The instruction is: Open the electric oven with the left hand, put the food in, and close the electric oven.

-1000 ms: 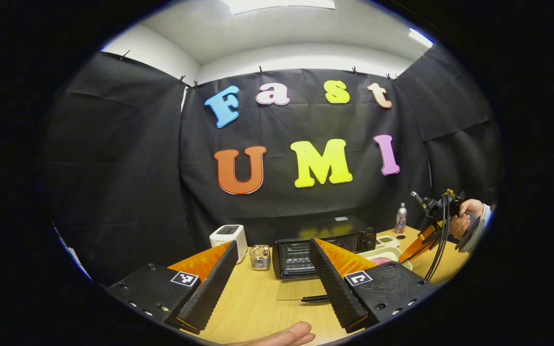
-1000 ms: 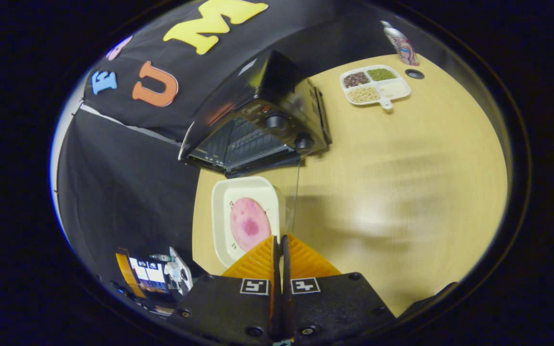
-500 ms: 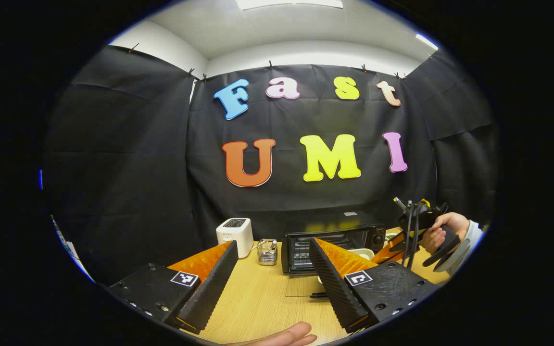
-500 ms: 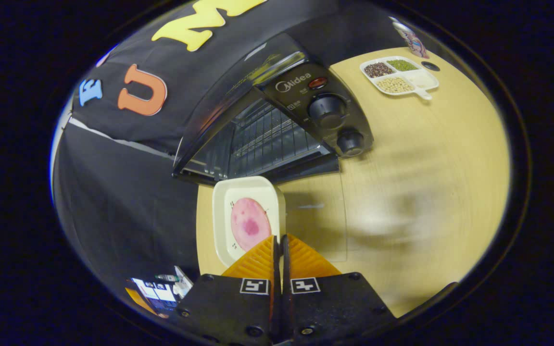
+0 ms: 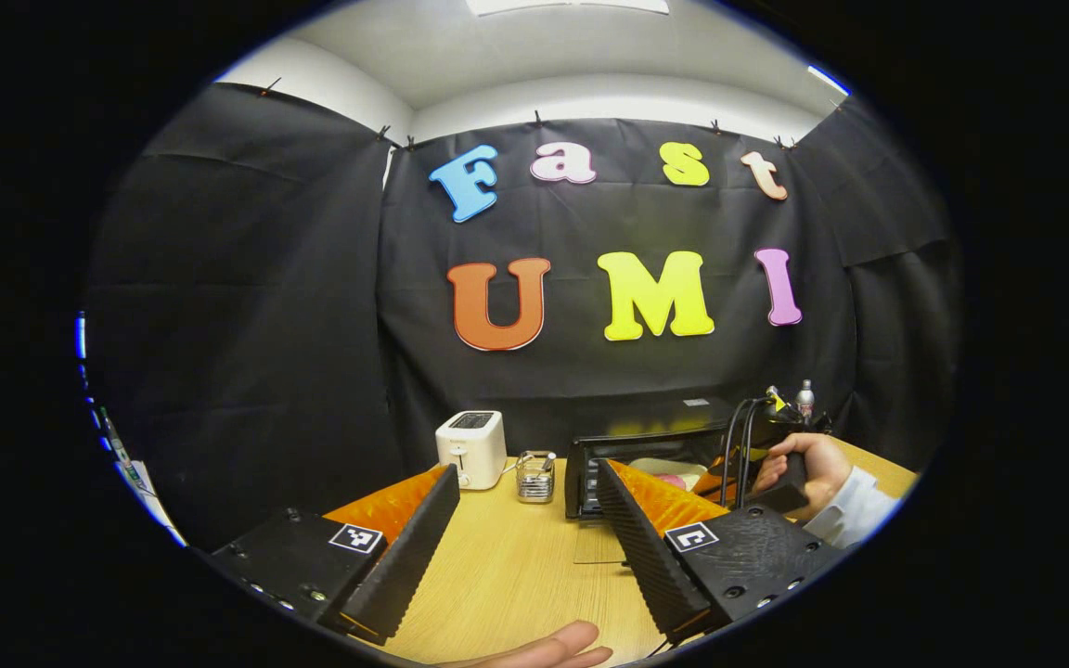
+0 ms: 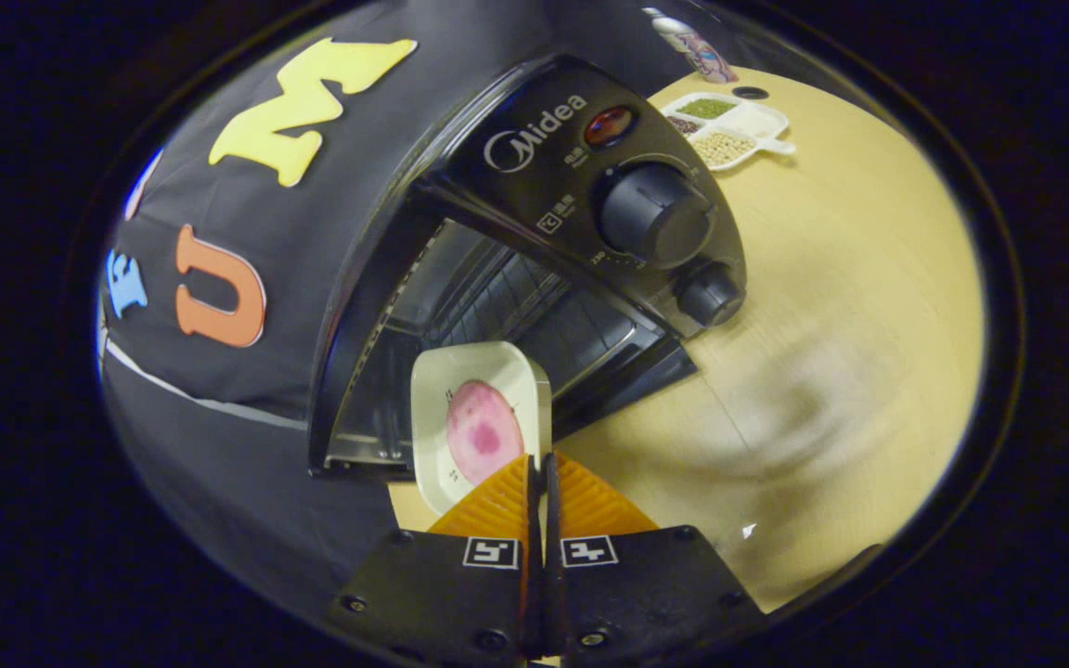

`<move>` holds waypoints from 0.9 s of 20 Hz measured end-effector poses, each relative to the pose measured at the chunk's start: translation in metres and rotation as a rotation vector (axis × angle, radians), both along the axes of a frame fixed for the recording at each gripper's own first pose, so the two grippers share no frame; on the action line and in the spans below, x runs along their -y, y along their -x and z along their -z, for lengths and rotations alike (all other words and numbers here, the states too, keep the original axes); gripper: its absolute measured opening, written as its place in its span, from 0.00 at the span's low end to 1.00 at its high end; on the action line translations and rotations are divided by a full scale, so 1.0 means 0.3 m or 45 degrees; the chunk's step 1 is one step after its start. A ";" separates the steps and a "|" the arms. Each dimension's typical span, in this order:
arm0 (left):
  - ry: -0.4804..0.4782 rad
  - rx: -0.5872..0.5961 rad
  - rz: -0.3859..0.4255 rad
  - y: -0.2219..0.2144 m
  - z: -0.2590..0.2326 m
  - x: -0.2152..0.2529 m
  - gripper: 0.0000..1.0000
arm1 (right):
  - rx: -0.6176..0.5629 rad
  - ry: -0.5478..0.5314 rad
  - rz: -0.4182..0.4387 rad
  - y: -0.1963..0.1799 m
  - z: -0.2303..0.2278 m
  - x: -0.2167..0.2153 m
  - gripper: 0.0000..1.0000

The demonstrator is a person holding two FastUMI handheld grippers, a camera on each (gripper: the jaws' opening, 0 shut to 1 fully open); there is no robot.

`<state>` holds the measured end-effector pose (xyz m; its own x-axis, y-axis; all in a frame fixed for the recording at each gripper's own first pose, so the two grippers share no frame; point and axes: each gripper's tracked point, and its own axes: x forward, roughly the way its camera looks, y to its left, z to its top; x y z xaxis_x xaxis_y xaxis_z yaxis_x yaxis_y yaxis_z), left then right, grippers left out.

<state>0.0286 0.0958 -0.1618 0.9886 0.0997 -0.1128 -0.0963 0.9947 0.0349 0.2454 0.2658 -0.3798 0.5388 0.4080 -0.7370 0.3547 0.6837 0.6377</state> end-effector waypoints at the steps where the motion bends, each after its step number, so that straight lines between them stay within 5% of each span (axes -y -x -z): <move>1: 0.004 -0.008 -0.011 -0.003 0.010 -0.010 0.95 | 0.033 -0.012 0.061 -0.031 0.004 -0.001 0.04; 7: 0.071 -0.044 -0.056 -0.017 0.056 -0.061 0.95 | 0.305 -0.054 0.261 -0.221 0.015 0.002 0.04; 15: 0.021 -0.078 -0.077 -0.020 0.100 -0.067 0.95 | 0.357 -0.011 0.333 -0.281 0.049 -0.050 0.08; 18: -0.010 -0.077 -0.095 -0.001 0.091 -0.081 0.95 | 0.402 0.106 0.362 -0.266 0.039 -0.043 0.07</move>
